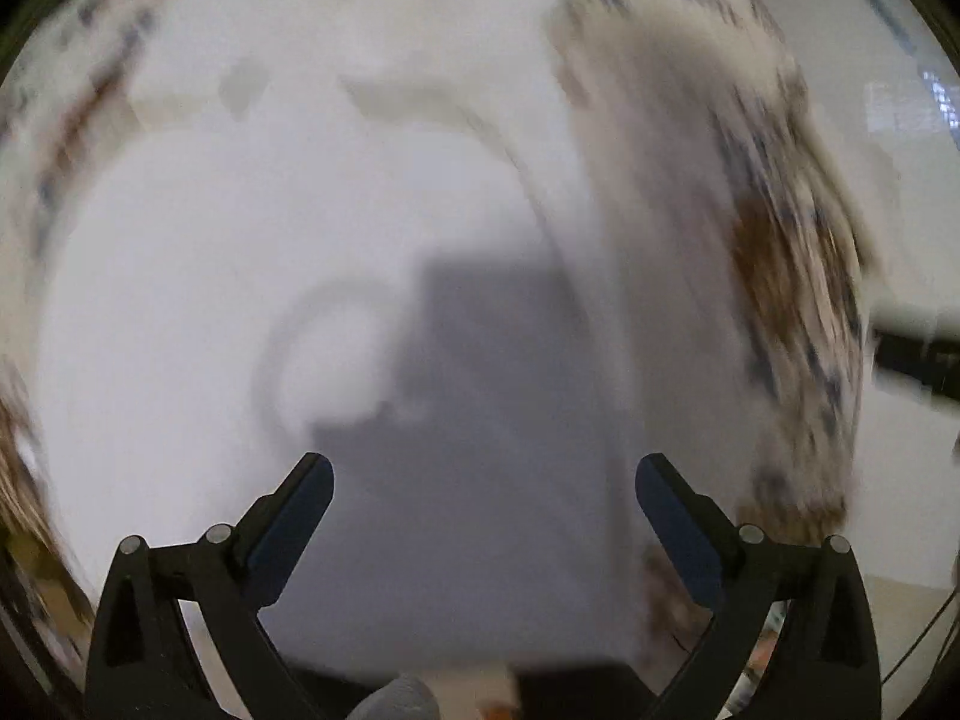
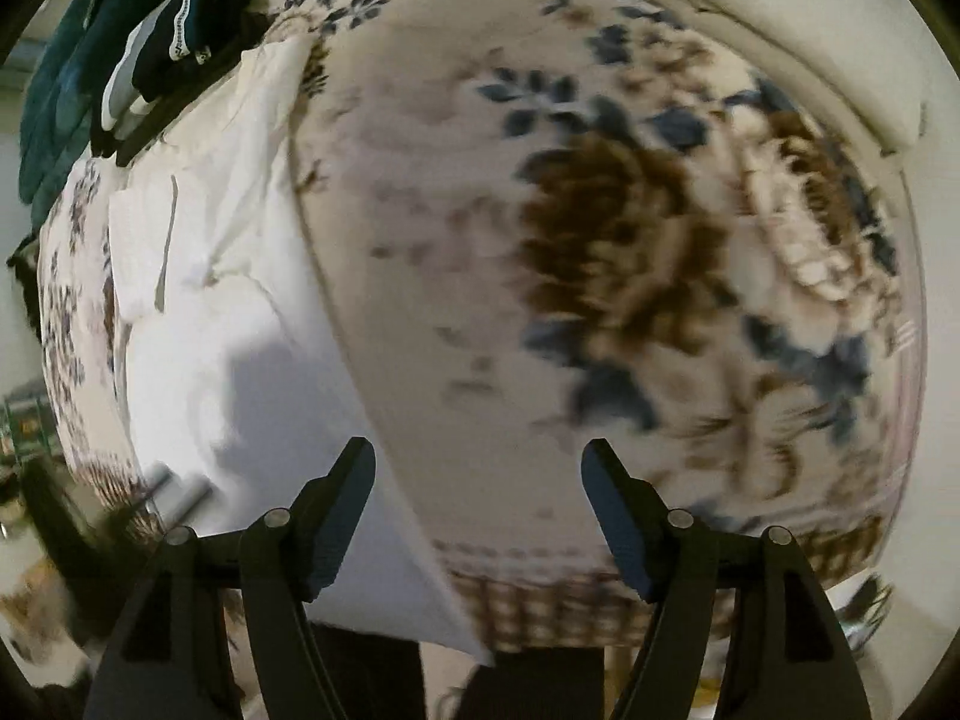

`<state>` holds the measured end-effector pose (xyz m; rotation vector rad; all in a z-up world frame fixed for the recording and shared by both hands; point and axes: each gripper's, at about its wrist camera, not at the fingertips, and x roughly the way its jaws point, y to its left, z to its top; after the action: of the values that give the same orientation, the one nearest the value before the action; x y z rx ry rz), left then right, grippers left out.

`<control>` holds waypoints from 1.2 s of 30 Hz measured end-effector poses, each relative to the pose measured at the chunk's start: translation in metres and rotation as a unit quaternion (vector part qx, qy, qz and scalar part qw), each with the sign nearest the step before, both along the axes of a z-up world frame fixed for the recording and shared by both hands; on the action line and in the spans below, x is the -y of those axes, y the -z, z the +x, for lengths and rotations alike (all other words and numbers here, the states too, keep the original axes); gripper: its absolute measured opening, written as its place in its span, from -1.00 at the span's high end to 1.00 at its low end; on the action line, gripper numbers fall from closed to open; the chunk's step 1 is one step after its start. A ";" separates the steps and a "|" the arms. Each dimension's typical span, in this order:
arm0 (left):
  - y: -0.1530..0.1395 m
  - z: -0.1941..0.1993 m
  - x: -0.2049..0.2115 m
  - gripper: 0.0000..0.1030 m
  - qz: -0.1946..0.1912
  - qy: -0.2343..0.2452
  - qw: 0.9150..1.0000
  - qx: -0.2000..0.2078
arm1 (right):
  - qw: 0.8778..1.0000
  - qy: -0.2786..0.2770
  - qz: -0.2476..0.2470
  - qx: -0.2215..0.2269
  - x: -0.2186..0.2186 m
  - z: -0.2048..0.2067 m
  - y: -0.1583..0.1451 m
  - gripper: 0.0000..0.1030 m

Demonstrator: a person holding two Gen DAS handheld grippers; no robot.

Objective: Fold small clothes

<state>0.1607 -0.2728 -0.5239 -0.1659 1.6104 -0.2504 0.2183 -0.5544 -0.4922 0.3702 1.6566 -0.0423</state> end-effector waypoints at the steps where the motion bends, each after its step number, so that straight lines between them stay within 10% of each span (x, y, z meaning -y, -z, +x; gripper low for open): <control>1: 0.007 -0.016 0.018 -0.99 -0.009 -0.002 1.000 -0.018 | 1.000 -0.002 -0.002 0.000 0.010 0.000 -0.001 -0.42; 4: 0.038 -0.056 0.069 -0.83 -0.013 0.000 0.998 -0.066 | 1.000 0.001 -0.004 -0.002 0.042 0.000 0.001 -0.42; 6: 0.061 -0.073 0.093 -0.13 0.021 0.013 0.997 -0.068 | 1.000 0.003 0.001 -0.001 0.055 0.007 0.009 -0.42; 7: 0.069 -0.079 0.100 0.67 0.039 0.023 0.996 -0.070 | 1.000 0.003 0.006 0.001 0.060 0.012 0.014 -0.42; 8: 0.074 -0.083 0.103 0.97 0.061 0.030 0.996 -0.063 | 1.000 0.001 0.009 0.001 0.062 0.018 0.019 -0.42; 15: 0.011 -0.084 0.049 0.99 0.040 -0.007 0.999 0.031 | 0.996 -0.023 0.079 0.025 0.029 0.097 0.052 -0.42; 28: -0.062 -0.099 -0.068 0.99 0.050 -0.105 0.990 0.080 | 0.972 0.031 0.233 0.023 -0.081 0.283 0.127 -0.28; 32: -0.064 -0.097 -0.095 0.99 0.039 -0.126 0.987 0.088 | 0.976 0.039 0.213 0.012 -0.112 0.307 0.142 0.86; 36: -0.072 -0.093 -0.114 0.99 0.024 -0.142 0.985 0.092 | 0.985 0.009 0.169 0.036 -0.147 0.315 0.110 0.91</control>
<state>0.0674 -0.1585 -0.4517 -0.3238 1.3879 -0.0057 0.5331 -0.4077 -0.6024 0.6352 1.5890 0.2394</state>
